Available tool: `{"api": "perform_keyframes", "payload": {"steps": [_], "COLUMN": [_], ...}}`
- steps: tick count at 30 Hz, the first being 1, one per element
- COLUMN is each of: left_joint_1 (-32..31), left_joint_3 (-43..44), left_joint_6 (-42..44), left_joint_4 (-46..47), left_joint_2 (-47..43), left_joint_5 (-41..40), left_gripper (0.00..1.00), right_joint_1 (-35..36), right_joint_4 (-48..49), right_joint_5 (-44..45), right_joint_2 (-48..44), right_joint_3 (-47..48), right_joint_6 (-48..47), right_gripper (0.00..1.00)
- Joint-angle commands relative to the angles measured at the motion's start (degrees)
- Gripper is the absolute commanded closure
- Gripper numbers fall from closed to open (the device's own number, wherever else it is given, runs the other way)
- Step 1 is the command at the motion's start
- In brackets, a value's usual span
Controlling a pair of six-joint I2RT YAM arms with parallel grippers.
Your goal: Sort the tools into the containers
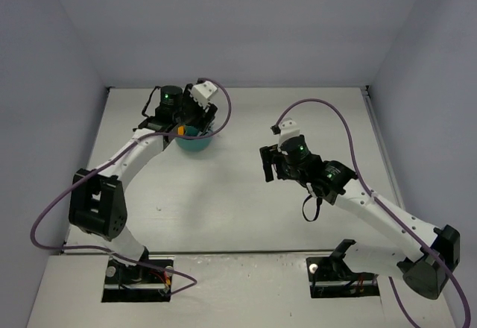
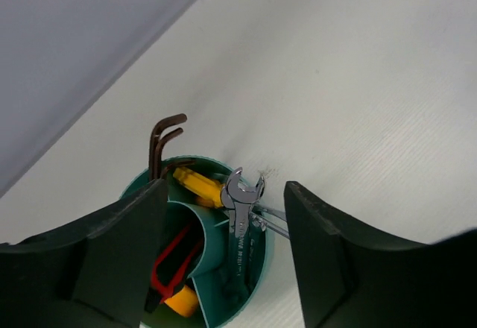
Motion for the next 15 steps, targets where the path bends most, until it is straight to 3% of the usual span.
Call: {"api": "perform_keyframes", "payload": {"steps": [1, 5, 9, 15], "left_joint_1": [0.0, 0.0, 0.0, 0.1], "left_joint_3": [5.8, 9.2, 9.6, 0.8], "left_joint_6": [-11.5, -18.1, -21.0, -21.8], "left_joint_4": [4.3, -5.7, -19.1, -28.9], "left_joint_2": [-11.1, -17.5, -25.5, -40.6], "left_joint_5": [-4.1, -14.8, -30.7, -44.6], "left_gripper": [0.36, 0.28, 0.23, 0.19], "right_joint_1": [-0.4, -0.6, -0.7, -0.8], "right_joint_4": [0.8, -0.9, -1.1, -1.0], "right_joint_5": [3.5, 9.7, 19.4, 31.6], "right_joint_2": [-3.9, -6.6, -11.6, -19.4], "right_joint_3": [5.6, 9.7, 12.7, 14.8], "right_joint_6": [-0.7, -2.6, -3.9, -9.0], "right_gripper": [0.25, 0.14, 0.00, 0.00]}}
